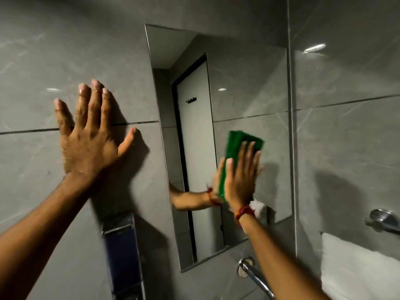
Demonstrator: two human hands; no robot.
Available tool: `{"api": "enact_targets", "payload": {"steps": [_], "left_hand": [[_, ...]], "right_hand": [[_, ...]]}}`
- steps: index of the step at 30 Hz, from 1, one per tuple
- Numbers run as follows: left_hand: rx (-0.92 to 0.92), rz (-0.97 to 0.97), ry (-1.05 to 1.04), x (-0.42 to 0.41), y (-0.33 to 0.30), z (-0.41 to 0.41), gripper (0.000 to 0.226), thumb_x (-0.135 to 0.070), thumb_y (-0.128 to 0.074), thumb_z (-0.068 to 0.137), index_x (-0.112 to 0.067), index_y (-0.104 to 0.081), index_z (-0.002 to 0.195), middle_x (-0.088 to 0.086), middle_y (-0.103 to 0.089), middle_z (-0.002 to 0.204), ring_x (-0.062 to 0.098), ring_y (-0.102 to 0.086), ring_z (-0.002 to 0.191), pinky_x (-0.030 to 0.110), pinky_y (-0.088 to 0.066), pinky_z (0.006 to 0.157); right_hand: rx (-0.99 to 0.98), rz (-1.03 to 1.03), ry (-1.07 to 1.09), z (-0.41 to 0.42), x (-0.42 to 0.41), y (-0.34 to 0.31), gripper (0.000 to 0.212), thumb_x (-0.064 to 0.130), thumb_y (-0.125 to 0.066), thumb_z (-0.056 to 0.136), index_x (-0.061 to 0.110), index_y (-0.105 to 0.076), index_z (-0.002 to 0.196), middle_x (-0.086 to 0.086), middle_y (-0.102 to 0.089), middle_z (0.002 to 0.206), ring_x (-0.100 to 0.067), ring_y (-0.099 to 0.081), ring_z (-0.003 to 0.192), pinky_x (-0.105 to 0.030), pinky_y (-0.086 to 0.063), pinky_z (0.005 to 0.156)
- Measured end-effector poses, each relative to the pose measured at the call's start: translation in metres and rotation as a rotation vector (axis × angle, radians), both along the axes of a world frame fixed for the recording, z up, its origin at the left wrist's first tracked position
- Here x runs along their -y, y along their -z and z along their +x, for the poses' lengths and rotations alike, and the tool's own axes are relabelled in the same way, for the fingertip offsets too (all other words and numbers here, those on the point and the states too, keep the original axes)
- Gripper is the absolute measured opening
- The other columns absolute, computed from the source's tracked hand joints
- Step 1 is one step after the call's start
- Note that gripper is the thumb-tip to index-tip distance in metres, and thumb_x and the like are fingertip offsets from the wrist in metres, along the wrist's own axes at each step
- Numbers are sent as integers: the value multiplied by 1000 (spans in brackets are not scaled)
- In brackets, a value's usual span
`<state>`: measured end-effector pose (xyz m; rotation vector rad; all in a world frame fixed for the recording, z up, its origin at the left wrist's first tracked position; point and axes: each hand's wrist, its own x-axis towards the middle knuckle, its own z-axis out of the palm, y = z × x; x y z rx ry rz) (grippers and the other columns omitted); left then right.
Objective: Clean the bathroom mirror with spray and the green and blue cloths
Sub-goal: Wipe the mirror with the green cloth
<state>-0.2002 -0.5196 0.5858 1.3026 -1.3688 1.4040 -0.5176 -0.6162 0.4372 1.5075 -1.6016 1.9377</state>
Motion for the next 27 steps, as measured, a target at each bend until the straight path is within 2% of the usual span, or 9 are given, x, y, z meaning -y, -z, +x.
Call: {"api": "enact_targets", "payload": {"steps": [4,9,11,14,18,20,23,25,27], "left_hand": [[-1,-5,18,3,-1,1,98,-79,-22,94,-20,4,168,1,7,177,25,2,165,66,-7,126],[-10,-7,58,21,0,14,99,-80,-27,92,-25,9,167,-3,9,177,25,1,165,69,-15,126],[-10,-5,100,31,-3,23,99,-79,-31,93,-26,8,167,-4,11,177,26,1,165,70,-20,124],[46,-50,149,50,-3,39,99,-73,-40,92,-21,-3,168,3,4,178,30,2,165,71,-17,123],[-66,125,63,73,-7,39,108,-78,-40,86,-26,10,167,2,17,176,29,13,164,65,-12,128],[-47,107,120,77,-9,40,107,-76,-41,86,-25,7,167,3,15,176,30,13,164,65,-7,129],[-1,50,133,71,-8,41,102,-72,-41,89,-24,2,168,4,11,177,30,9,164,62,-3,129],[-10,65,131,69,-8,36,102,-72,-40,90,-23,3,168,4,12,177,31,10,164,58,-2,130],[-48,114,108,65,-8,31,102,-74,-37,90,-24,8,167,3,15,176,31,12,164,64,-9,128]], "right_hand": [[-377,-121,-24,95,-35,42,64,57,-22,104,32,-11,163,2,-10,173,-28,-8,161,-56,-2,128],[-564,-109,-69,99,-42,130,67,58,-30,103,35,-9,163,5,-4,173,-27,-9,160,-56,0,128],[-576,-59,-105,75,-39,161,67,58,-28,103,37,-7,163,6,-4,173,-26,-7,161,-57,-3,128],[-302,74,-123,21,-28,168,63,50,-25,104,31,-8,162,-2,-14,170,-27,-14,159,-60,-13,126],[357,197,-94,-66,4,105,59,38,-27,108,20,-10,162,-5,-7,172,-25,-6,161,-53,-9,128],[535,235,-23,-95,16,57,57,33,-26,111,16,-10,163,-7,-5,173,-26,-4,161,-45,-3,130],[454,210,-15,-109,26,-12,57,33,-23,112,15,-8,164,-7,-4,173,-26,-1,161,-42,0,131],[355,98,-63,-98,24,-72,60,40,-21,111,20,-4,164,-2,0,173,-25,1,161,-48,-1,130],[277,26,-166,-86,21,-127,63,47,-19,109,24,-2,164,0,2,173,-23,3,161,-54,-4,129]]}}
